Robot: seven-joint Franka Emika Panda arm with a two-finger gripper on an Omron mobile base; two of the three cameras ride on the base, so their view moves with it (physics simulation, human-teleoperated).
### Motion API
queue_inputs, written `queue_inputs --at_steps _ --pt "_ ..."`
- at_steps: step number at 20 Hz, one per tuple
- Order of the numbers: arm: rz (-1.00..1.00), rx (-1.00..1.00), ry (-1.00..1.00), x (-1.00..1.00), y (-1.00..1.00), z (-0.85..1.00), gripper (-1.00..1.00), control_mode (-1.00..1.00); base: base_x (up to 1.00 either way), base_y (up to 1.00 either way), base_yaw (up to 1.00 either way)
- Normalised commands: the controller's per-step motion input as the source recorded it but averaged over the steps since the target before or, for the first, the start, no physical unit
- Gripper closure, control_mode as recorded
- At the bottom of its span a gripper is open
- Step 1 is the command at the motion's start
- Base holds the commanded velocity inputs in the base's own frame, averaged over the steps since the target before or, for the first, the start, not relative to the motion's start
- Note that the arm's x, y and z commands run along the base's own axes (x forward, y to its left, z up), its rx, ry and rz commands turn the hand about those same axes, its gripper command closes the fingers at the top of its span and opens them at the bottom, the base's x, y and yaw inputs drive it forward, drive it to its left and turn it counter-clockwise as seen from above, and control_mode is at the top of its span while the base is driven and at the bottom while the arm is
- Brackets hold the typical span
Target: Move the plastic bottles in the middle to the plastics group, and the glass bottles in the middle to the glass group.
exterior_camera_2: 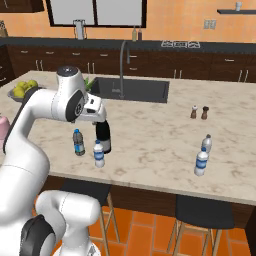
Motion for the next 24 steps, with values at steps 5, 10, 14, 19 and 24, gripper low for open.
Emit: queue_inputs --at_steps 5,10,14,19,24 --pt "0.0 0.0 0.0 0.07 0.04 -0.07 -1.0 -1.0 0.0 0.0 0.0" --pt "0.0 0.0 0.0 0.12 0.0 -0.13 -1.0 -1.0 0.0 0.0 0.0" --pt "0.0 0.0 0.0 0.24 0.0 -0.08 -1.0 -1.0 0.0 0.0 0.0" --pt "0.0 0.0 0.0 0.25 0.0 -0.06 -1.0 -1.0 0.0 0.0 0.0" --pt "0.0 -0.08 0.0 0.0 0.0 -0.12 -1.0 -1.0 0.0 0.0 0.0"
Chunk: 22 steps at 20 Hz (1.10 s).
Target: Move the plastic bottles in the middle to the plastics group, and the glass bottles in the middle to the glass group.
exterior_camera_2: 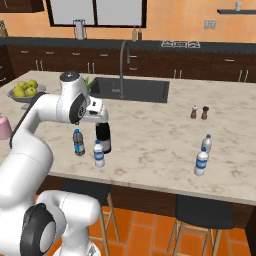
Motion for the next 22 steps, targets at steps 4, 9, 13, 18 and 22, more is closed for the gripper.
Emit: queue_inputs --at_steps 4,9,13,18,22 --pt "0.0 -0.07 0.01 0.0 0.0 -0.1 -1.0 -1.0 0.0 0.0 0.0" --pt "0.0 -0.03 0.0 0.0 0.0 -0.1 -1.0 -1.0 0.0 0.0 0.0" --pt "0.0 0.0 0.0 0.0 0.0 -0.23 -1.0 -1.0 0.0 0.0 0.0" --pt "0.0 0.0 -0.01 0.0 0.0 -0.29 -1.0 -1.0 0.0 0.0 0.0" --pt "0.0 0.0 -0.02 0.0 0.0 -0.35 -1.0 -1.0 0.0 0.0 0.0"
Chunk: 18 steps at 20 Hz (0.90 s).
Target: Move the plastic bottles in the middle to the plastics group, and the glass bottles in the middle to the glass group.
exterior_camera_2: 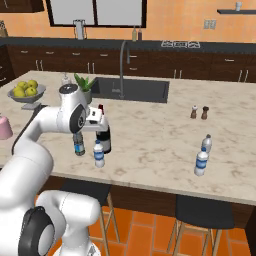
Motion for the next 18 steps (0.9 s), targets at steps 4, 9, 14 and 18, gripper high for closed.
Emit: queue_inputs --at_steps 4,9,14,18 --pt "0.0 0.0 -0.02 0.02 0.0 -0.39 -1.0 -1.0 0.0 0.0 0.0" --pt "0.0 0.0 -0.01 0.05 0.0 -0.3 -1.0 -1.0 0.0 0.0 0.0" --pt "0.0 0.0 0.0 0.12 -0.01 -0.01 -1.0 -1.0 0.0 0.0 0.0" --pt "0.0 0.0 0.0 0.09 0.0 -0.05 -1.0 -1.0 0.0 0.0 0.0"
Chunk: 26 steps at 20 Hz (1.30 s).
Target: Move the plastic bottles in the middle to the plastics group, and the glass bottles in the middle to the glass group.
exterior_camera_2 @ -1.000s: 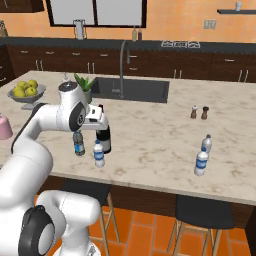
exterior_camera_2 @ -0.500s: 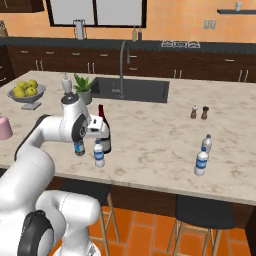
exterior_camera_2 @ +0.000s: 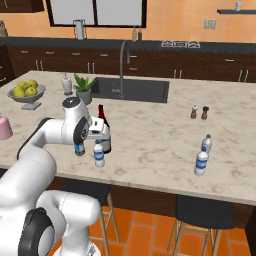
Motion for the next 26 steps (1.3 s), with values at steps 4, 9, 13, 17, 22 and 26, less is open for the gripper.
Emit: queue_inputs --at_steps 4,9,13,17,22,26 --pt "0.0 0.0 0.0 0.16 0.0 -0.1 -1.0 -1.0 0.0 0.0 0.0" --pt "0.0 0.0 0.0 0.18 0.0 -0.19 -1.0 -1.0 0.0 0.0 0.0" --pt "0.0 0.0 0.0 0.16 0.0 -0.22 -1.0 -1.0 0.0 0.0 0.0" --pt "0.0 0.0 0.0 0.11 0.0 -0.27 -1.0 -1.0 0.0 0.0 0.0" --pt "0.0 0.0 0.0 0.05 0.0 -0.27 -1.0 -1.0 0.0 0.0 0.0" --pt "0.0 0.0 0.0 0.01 -0.01 -0.18 -1.0 -1.0 0.0 0.0 0.0"
